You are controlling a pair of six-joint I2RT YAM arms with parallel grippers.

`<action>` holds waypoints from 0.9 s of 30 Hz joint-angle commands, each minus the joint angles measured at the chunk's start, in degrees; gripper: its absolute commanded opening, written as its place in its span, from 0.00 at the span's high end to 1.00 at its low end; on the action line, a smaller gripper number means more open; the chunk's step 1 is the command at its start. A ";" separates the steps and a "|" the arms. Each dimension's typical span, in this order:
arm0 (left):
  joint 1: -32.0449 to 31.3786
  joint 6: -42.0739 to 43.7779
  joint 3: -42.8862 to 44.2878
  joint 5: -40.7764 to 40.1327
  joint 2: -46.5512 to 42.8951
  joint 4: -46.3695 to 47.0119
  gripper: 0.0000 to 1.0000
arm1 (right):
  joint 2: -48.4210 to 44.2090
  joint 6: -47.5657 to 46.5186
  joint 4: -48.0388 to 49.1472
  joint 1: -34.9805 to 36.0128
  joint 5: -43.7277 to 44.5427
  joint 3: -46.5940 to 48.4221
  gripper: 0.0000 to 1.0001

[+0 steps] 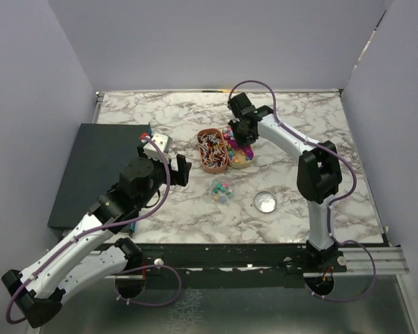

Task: Pack the candies
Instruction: Scoop the fake candies from the storage box.

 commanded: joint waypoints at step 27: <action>0.18 1.17 -0.75 -1.87 1.36 0.29 0.12 | -12.11 0.63 19.00 -0.22 0.83 -22.12 0.99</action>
